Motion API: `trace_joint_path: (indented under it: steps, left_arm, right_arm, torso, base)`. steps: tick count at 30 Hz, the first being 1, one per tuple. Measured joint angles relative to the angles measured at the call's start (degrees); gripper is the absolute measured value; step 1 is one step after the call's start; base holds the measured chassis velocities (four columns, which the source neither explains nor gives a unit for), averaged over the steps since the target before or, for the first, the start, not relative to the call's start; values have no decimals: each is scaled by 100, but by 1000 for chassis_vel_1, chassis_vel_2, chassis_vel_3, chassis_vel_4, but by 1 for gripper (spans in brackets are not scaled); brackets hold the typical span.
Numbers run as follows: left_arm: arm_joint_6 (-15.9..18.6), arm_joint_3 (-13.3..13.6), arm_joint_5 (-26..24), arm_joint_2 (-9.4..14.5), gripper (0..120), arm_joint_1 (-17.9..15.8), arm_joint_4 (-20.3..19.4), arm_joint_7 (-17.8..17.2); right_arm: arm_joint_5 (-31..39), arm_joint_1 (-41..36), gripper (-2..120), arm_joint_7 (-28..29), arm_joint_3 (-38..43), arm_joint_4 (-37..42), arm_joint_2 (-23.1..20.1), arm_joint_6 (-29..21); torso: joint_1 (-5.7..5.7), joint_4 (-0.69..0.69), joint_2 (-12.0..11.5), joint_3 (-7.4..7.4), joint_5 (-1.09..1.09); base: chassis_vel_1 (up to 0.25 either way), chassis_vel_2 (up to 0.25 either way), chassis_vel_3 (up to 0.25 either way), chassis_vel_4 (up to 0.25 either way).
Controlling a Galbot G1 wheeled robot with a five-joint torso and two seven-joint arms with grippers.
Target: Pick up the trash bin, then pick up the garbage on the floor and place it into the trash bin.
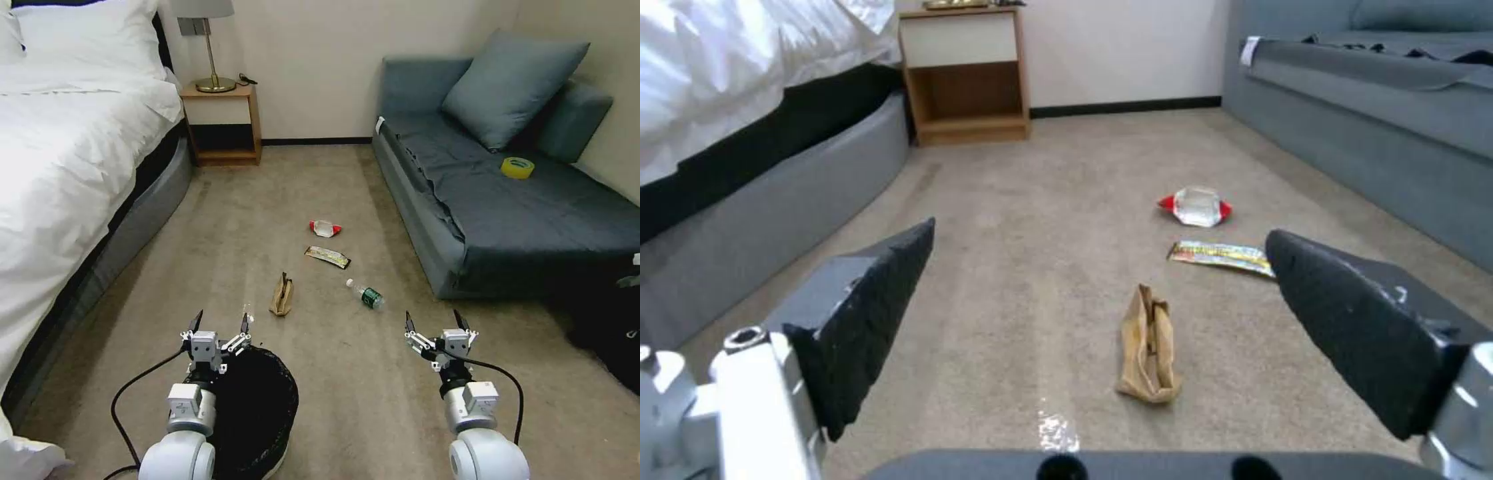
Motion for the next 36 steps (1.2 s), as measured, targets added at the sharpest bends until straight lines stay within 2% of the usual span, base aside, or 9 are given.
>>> trace_joint_path:
  steps: [7, 10, 15, 18, 23, 26, 28, 31, 36]
  left_arm:
    - [30, -7, -13, 0, 100, -2, -14, 0]
    - [275, -63, -100, 0, 100, -41, -183, -55]
    - [978, -227, -348, 3, 100, -163, -671, -231]
    - [1768, -411, -626, 8, 100, -301, -1223, -428]
    - [1938, -443, -686, 9, 100, -326, -1323, -465]
    - [1969, -444, -714, 28, 100, -325, -1341, -484]
    - [2042, -447, -804, 100, 100, -314, -1396, -554]
    - [2554, -458, -1511, 747, 100, -158, -1772, -1092]
    - [2779, -459, -1826, 1032, 100, -88, -1925, -1329]
  right_arm:
    - [0, 0, 100, 4, 0, 4, 0, -6]
    - [6, 9, 100, 69, 0, 88, 0, -105]
    - [81, 96, 100, 497, 26, 655, 13, -733]
    - [184, 195, 100, 1029, 59, 1347, 32, -1520]
    - [298, 269, 100, 1445, 92, 1876, 41, -2088]
    - [711, 172, 100, 1733, 189, 2127, -278, -2194]
    - [795, 141, 100, 1764, 192, 2178, -343, -2229]
    - [927, 113, 100, 1805, 179, 2276, -428, -2320]
    - [956, 85, 100, 1808, 176, 2282, -488, -2330]
  torso:
    - [0, 0, 0, 0, 0]
    - [0, 0, 0, 0, 0]
    - [0, 0, 0, 0, 0]
    - [0, 0, 0, 0, 0]
    - [0, 1, 0, 0, -2]
    - [0, 0, 0, 0, -2]
    - [0, 0, 0, 0, 0]
    - [0, 0, 0, 0, 1]
    - [0, 1, 0, 0, -1]
  base:
    - [0, 0, 0, 0]
    - [0, 0, 0, 0]
    - [0, 0, 0, 0]
    - [0, 0, 0, 0]
    - [0, 0, 0, 0]
    - [0, 0, 0, 0]
    - [0, 0, 0, 0]
    - [0, 0, 0, 0]
    - [0, 0, 0, 0]
